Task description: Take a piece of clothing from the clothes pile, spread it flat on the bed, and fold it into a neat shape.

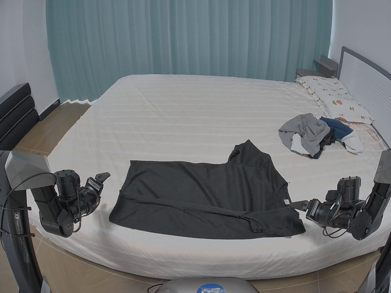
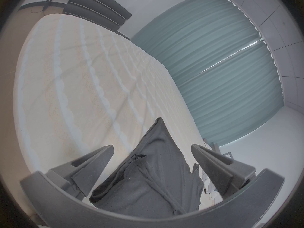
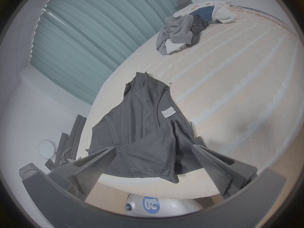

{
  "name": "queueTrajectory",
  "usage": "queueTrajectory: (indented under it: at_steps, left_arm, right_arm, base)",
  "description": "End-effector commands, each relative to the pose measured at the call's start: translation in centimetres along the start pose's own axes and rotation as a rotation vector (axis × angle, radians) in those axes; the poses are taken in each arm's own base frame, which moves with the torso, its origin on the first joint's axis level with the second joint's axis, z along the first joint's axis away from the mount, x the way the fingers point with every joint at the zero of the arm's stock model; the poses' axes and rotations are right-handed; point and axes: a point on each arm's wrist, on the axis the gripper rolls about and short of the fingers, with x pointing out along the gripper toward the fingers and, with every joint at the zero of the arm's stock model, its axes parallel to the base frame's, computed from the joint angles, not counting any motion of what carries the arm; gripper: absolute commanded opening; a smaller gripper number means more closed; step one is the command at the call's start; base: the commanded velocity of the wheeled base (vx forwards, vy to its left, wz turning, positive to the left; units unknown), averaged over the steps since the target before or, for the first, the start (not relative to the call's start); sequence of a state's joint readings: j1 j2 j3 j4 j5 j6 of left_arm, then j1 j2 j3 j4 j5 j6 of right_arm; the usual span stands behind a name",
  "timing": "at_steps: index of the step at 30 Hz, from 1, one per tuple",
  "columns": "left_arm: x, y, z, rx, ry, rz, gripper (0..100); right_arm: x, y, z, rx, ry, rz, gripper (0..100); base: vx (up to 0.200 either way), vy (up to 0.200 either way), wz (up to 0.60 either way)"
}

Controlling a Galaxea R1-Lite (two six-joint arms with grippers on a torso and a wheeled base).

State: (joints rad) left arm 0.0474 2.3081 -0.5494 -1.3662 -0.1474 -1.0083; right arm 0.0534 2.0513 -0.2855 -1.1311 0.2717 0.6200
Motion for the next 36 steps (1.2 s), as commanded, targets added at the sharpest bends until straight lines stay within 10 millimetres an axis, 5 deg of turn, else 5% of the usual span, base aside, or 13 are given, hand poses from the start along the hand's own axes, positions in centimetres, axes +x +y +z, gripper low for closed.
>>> queueTrajectory:
  at_steps: [1, 9, 19, 28, 36]
  left_arm:
    - [-0.2, -0.3, 0.2, 0.002, -0.005, -0.010, 100]
    - [-0.1, -0.4, -0.2, 0.015, 0.005, -0.013, 100]
    - [0.8, -1.1, -0.6, 0.051, 0.010, -0.041, 100]
    - [4.5, -3.8, 0.2, 0.122, 0.030, -0.020, 100]
    - [9.8, -3.5, 0.3, 0.276, 0.060, 0.013, 100]
  right_arm:
    - [-0.4, 0.3, 0.2, -0.005, -0.013, 0.009, 100]
    - [-0.2, 0.4, 0.2, -0.011, -0.012, 0.014, 100]
    - [0.0, 0.5, 0.0, -0.016, -0.001, 0.016, 100]
    - [0.4, 0.9, -0.3, -0.026, 0.011, 0.028, 100]
    - [0.1, 0.9, -0.3, -0.026, 0.008, 0.024, 100]
  base:
    - [0.200, 0.000, 0.00]
    - [0.200, 0.000, 0.00]
    - [0.000, 0.000, 0.00]
    - [0.000, 0.000, 0.00]
    - [0.000, 0.000, 0.00]
